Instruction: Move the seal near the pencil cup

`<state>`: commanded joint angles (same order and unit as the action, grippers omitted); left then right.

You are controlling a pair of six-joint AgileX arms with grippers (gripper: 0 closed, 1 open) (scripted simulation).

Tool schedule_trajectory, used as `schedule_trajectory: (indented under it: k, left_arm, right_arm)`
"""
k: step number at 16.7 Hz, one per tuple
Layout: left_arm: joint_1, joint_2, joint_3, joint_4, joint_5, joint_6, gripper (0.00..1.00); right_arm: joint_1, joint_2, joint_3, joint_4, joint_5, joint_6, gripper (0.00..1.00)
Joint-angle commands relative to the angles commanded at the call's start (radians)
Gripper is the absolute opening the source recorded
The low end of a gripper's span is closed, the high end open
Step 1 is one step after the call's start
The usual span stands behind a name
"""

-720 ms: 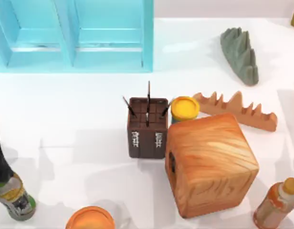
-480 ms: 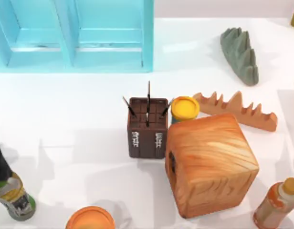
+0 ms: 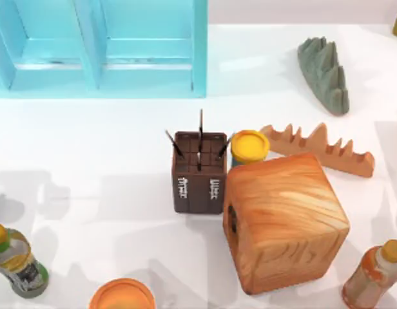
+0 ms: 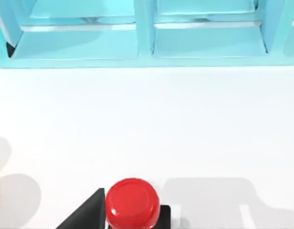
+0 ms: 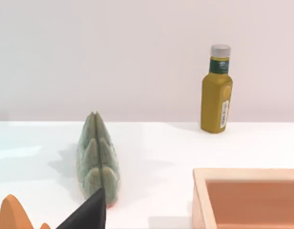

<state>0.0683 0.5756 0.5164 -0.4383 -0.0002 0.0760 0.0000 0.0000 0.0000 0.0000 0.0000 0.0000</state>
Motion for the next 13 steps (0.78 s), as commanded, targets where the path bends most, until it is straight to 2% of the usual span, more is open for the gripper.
schedule_trajectory:
  k: [6,13]
  left_arm:
    - [0.063,0.624,0.470,-0.425,0.002,0.069,1.00]
    - [0.117,1.114,0.897,-0.779,0.001,0.132,1.00]
  right_arm:
    - [0.000,0.000,0.000,0.000,0.000,0.000,1.00]
    - [0.000,0.000,0.000,0.000,0.000,0.000,1.00]
